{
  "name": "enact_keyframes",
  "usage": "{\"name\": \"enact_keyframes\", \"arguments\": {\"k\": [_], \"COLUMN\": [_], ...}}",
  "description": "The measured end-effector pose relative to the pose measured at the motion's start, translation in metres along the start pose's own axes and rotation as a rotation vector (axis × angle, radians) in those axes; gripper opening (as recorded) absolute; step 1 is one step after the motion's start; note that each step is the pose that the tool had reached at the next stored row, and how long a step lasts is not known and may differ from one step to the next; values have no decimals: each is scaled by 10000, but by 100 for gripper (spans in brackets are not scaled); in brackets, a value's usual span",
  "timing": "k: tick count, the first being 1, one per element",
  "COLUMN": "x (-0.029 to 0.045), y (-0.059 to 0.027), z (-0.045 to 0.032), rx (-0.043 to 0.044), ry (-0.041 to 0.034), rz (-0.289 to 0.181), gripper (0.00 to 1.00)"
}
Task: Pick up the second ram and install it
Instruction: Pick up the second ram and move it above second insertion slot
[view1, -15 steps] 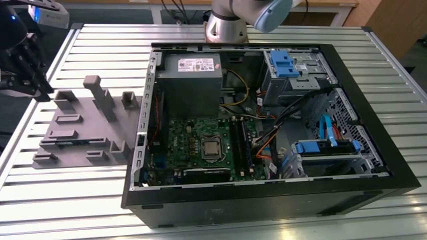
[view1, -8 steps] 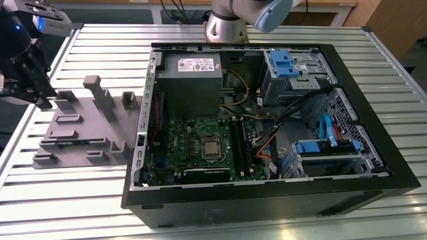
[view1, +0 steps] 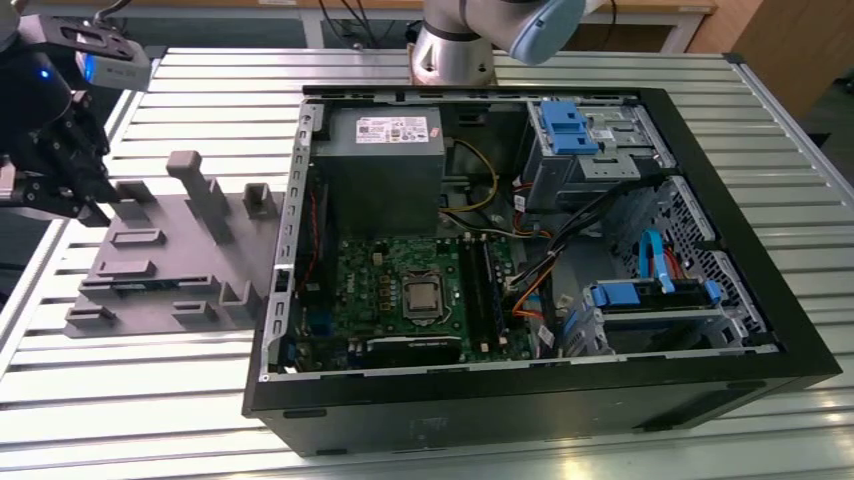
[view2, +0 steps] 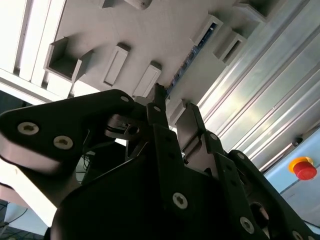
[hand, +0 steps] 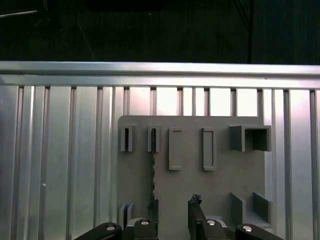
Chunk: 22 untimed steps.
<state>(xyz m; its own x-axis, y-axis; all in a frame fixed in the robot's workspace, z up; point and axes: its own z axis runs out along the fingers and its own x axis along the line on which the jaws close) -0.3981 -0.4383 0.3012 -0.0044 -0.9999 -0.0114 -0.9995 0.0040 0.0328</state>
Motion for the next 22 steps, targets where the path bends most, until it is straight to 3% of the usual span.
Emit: {"name": "enact_keyframes", "arguments": {"k": [8,10,15,22], "x": [1,7,40,88], "y": [0,-2,-4,-7], "z": [8,24,89,201], "rx": [1,7,22,21], "ry": [-5,-55,-143,-144], "rz": [0,-4,2,32], "gripper": [37,37,37,37]}}
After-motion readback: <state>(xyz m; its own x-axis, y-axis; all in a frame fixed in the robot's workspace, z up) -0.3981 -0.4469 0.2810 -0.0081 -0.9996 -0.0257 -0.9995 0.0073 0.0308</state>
